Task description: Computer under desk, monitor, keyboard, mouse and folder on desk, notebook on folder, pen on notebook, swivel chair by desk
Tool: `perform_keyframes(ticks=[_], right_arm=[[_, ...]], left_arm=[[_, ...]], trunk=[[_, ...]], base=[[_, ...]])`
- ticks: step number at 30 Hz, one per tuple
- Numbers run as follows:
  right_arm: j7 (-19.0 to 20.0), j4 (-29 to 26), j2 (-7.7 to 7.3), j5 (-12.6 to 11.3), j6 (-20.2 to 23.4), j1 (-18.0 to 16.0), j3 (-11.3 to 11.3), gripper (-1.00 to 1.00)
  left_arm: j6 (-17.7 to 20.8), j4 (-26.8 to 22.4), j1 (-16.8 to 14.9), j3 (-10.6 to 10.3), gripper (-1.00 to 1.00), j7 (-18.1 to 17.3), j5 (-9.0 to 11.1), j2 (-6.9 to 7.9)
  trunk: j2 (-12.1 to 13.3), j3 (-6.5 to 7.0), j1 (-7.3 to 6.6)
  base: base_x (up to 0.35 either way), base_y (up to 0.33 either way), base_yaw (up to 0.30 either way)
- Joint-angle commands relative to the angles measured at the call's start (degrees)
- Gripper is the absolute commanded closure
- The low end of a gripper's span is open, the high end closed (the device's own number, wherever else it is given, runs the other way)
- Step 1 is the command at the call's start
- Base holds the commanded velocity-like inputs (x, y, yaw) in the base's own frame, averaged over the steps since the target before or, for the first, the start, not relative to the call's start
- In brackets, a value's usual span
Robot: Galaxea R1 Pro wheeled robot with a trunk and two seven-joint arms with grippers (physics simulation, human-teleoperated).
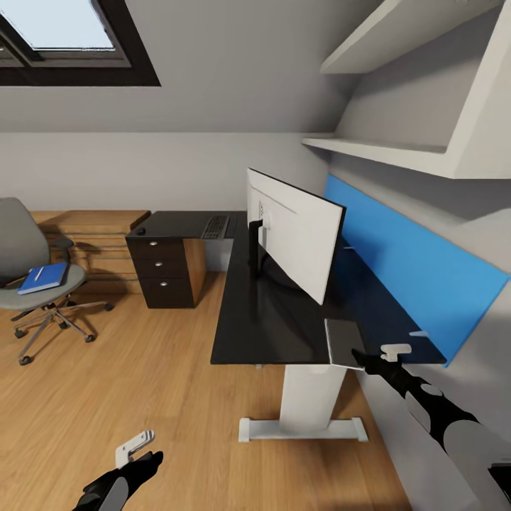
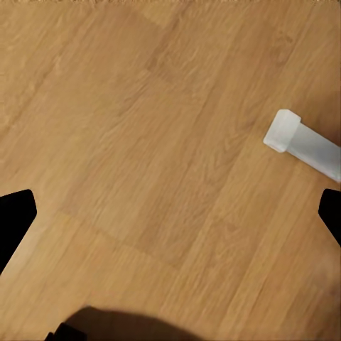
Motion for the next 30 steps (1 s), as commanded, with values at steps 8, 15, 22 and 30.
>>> perform_keyframes(ticks=[8,15,22,30], right_arm=[[0.2,0.1,-0.05,-0.6,-0.2,-0.1,0.4,-1.00],[0.2,0.1,-0.05,-0.6,-0.2,-0.1,0.4,-1.00],[0.2,0.0,-0.11,-0.6,-0.2,-0.1,0.4,-1.00],[0.0,-0.1,-0.21,-0.9,-0.3,-0.1,0.2,-1.00]], left_arm=[[0.2,-0.1,0.0,0.0,-1.00,0.4,0.6,0.01],[0.2,-0.1,0.0,0.0,-1.00,0.4,0.6,0.01],[0.2,-0.1,0.0,0.0,-1.00,0.4,0.6,0.01],[0.2,0.0,0.0,0.0,-1.00,0.4,0.6,0.02]], trunk=[[3.2,1.38,-1.76],[4.8,2.10,-2.64],[4.8,2.10,-2.64],[4.8,2.10,-2.64]], base=[[0.000,0.000,0.000],[0.000,0.000,0.000],[0.000,0.000,0.000],[0.026,0.000,0.000]])
